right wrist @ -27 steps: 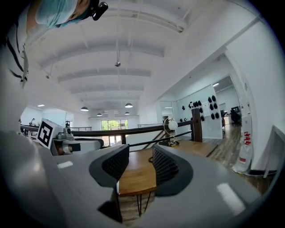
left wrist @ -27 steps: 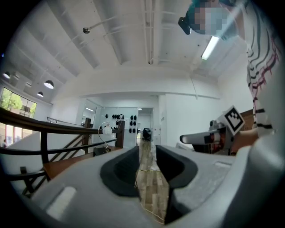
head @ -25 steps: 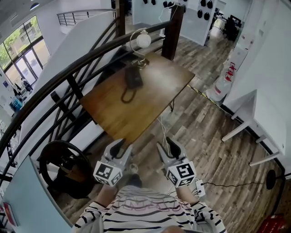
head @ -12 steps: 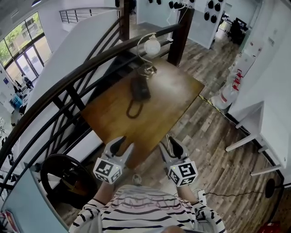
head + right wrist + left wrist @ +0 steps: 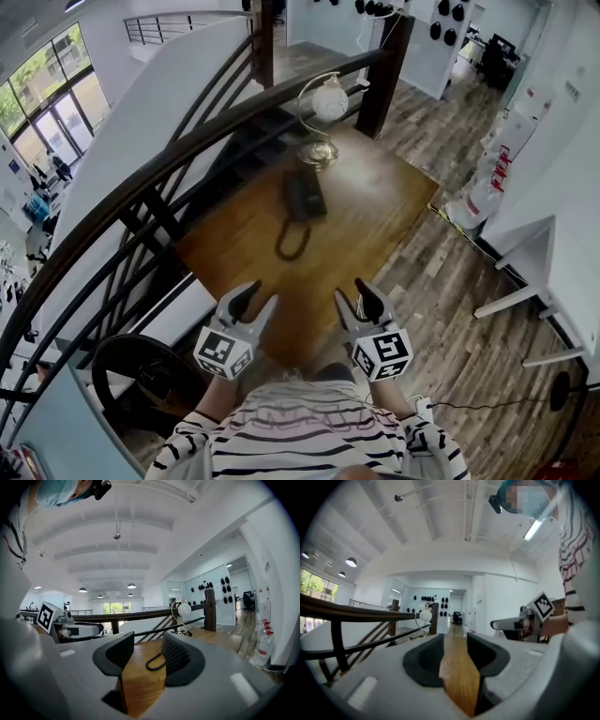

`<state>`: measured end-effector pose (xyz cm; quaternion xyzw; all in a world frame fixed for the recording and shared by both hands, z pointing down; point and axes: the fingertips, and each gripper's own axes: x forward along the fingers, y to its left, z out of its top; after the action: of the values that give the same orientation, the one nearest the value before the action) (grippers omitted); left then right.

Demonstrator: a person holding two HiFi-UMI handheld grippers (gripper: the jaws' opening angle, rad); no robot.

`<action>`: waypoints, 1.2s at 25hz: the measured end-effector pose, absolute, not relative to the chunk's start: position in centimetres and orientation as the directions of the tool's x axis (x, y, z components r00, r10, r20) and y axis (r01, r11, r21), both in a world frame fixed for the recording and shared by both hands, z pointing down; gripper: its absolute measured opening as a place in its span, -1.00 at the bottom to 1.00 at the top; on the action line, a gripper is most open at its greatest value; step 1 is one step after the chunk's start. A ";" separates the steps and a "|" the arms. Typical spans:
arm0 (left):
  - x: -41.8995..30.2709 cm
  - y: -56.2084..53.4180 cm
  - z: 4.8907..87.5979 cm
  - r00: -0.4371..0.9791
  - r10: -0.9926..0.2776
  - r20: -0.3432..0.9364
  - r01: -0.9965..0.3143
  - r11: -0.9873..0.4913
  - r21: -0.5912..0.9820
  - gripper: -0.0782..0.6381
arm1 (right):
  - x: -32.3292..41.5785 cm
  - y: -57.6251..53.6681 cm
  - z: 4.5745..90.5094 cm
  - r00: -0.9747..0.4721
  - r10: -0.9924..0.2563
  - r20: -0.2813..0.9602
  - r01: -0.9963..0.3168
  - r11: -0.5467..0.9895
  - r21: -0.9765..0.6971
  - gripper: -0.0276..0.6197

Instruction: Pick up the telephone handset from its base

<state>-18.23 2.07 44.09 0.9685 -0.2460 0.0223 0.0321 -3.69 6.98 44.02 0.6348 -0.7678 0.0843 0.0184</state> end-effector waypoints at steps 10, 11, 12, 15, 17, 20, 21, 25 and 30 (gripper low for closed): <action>-19.3 -2.0 45.1 0.829 -0.555 0.067 -0.559 -0.825 0.086 -0.34 | -2.6 1.3 45.1 -0.238 -0.959 0.155 -0.968 0.221 -0.116 -0.33; -19.2 -2.5 45.0 0.821 -0.566 0.067 -0.570 -0.817 0.085 -0.34 | -2.2 0.6 45.2 -0.249 -0.956 0.155 -0.966 0.232 -0.116 -0.33; -18.9 -2.9 45.1 0.814 -0.577 0.068 -0.581 -0.809 0.085 -0.34 | -1.9 0.0 45.4 -0.260 -0.953 0.155 -0.963 0.244 -0.115 -0.33; -17.6 -4.6 45.4 0.793 -0.605 0.071 -0.609 -0.788 0.091 -0.34 | -0.4 -2.5 46.1 -0.291 -0.943 0.162 -0.955 0.276 -0.107 -0.33; -16.5 -5.9 45.7 0.777 -0.624 0.078 -0.629 -0.771 0.099 -0.34 | 0.8 -4.6 46.7 -0.313 -0.934 0.172 -0.948 0.298 -0.108 -0.33; -14.9 -7.5 45.7 0.745 -0.660 0.097 -0.667 -0.736 0.113 -0.33 | 2.7 -7.5 47.1 -0.353 -0.916 0.193 -0.935 0.337 -0.110 -0.33; -14.4 -8.1 45.7 0.733 -0.673 0.104 -0.681 -0.723 0.118 -0.33 | 3.3 -8.5 47.1 -0.366 -0.909 0.198 -0.930 0.350 -0.110 -0.33; -12.6 -11.3 45.9 0.690 -0.713 0.124 -0.724 -0.679 0.125 -0.32 | 5.0 -12.9 47.4 -0.423 -0.881 0.212 -0.906 0.411 -0.099 -0.33; -9.2 -15.8 45.2 0.677 -0.723 0.134 -0.735 -0.673 0.081 -0.29 | 7.8 -17.7 47.5 -0.467 -0.860 0.206 -0.884 0.462 -0.074 -0.33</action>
<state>-9.21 -15.75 45.23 0.9136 -0.3991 0.0453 0.0641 7.75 -17.71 47.47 0.5115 -0.8522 0.0854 0.0698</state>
